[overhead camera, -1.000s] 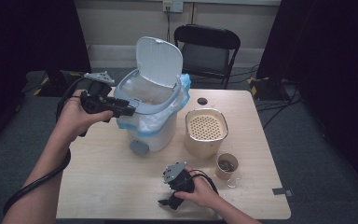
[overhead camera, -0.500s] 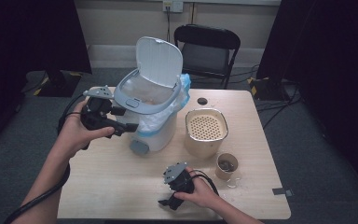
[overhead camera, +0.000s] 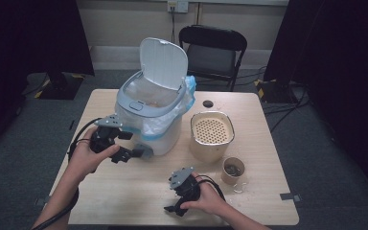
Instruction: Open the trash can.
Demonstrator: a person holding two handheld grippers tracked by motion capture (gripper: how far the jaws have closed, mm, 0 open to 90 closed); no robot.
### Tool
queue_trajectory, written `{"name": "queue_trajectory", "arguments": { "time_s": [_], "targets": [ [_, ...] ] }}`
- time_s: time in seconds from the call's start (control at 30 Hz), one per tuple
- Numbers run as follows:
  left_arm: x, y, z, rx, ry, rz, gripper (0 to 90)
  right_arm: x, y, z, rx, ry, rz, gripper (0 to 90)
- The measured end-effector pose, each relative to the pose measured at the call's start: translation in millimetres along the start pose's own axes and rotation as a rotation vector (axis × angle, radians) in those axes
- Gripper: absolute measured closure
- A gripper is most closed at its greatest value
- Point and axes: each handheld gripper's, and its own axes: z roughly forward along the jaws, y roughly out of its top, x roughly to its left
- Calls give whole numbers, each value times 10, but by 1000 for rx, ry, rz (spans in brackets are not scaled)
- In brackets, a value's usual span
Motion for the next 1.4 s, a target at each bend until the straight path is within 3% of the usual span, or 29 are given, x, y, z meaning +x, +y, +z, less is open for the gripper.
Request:
{"name": "queue_trajectory", "arguments": {
  "time_s": [0.1, 0.17, 0.23, 0.53, 0.8, 1.0, 1.4],
  "targets": [
    [2, -122, 101, 0, -12, -5, 161, -28, -4, -61, -14, -1, 6, 190],
    [7, -202, 177, 11, -18, -2, 161, -51, -14, -108, -11, 13, 30, 133],
    [13, -274, 250, 29, -6, 15, 162, -73, -26, -153, -5, 5, 36, 170],
    [35, -582, 540, 66, -14, 27, 164, -117, -87, -347, -1, -11, 46, 165],
    [42, -782, 706, 86, -22, 20, 165, -94, -179, -419, 32, -14, 43, 167],
    [30, -848, 750, 113, 4, 66, 169, -65, -195, -534, 22, 2, 56, 171],
    [14, -948, 794, 114, 43, 156, 171, -55, -294, -721, 11, 2, 72, 171]
  ]
}}
